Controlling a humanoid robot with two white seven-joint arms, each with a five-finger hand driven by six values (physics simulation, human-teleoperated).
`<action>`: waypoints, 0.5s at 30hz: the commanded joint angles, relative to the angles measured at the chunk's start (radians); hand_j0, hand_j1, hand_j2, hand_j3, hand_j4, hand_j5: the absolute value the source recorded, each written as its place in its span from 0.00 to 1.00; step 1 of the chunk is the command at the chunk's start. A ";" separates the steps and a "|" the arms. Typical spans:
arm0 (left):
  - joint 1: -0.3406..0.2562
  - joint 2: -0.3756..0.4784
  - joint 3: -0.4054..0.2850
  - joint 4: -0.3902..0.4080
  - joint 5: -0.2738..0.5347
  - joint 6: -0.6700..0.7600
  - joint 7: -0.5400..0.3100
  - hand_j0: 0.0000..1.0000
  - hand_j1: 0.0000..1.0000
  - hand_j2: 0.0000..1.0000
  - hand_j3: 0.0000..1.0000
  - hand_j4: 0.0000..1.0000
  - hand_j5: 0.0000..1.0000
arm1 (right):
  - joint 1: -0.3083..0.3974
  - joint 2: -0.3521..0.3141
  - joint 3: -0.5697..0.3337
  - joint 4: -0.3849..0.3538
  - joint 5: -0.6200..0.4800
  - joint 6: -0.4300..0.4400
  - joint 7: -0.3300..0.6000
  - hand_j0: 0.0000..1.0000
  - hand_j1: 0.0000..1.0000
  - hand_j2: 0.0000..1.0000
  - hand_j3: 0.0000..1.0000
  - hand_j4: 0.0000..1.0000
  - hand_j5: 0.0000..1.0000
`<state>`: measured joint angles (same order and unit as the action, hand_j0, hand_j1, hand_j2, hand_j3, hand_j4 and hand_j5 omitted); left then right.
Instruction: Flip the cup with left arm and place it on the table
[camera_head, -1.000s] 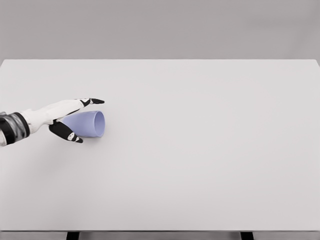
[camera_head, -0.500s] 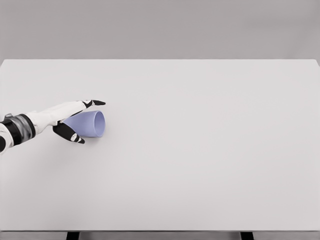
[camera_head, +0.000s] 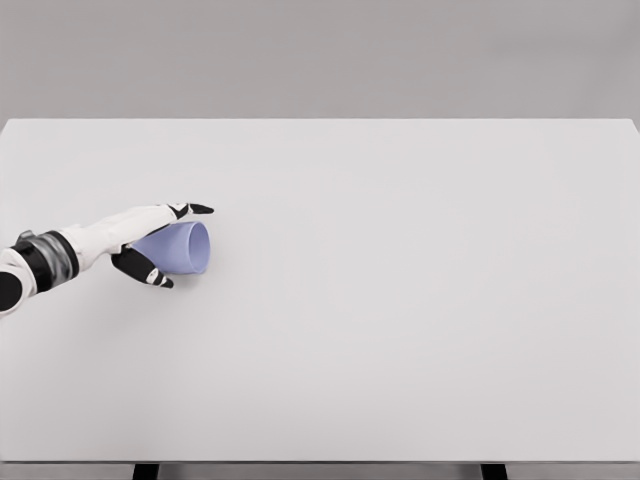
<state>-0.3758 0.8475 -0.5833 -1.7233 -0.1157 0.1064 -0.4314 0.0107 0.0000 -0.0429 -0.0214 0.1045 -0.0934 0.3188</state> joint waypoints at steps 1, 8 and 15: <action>0.002 -0.001 0.000 0.001 -0.012 -0.001 0.000 0.95 0.95 0.95 0.95 0.95 0.95 | 0.000 0.000 0.000 0.000 0.000 0.000 0.000 1.00 1.00 1.00 1.00 1.00 1.00; 0.014 -0.002 0.000 0.001 -0.055 -0.004 0.008 0.92 0.92 0.92 0.92 0.92 0.92 | 0.000 0.000 0.000 0.000 0.000 0.000 0.000 1.00 1.00 1.00 1.00 1.00 1.00; 0.021 -0.008 0.000 -0.001 -0.045 -0.016 0.006 0.65 0.65 0.65 0.65 0.65 0.65 | 0.000 0.000 0.000 0.000 0.000 0.000 0.000 1.00 1.00 1.00 1.00 1.00 1.00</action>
<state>-0.3543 0.8388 -0.5832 -1.7237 -0.1651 0.0935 -0.4249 0.0107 0.0000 -0.0429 -0.0214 0.1045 -0.0934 0.3188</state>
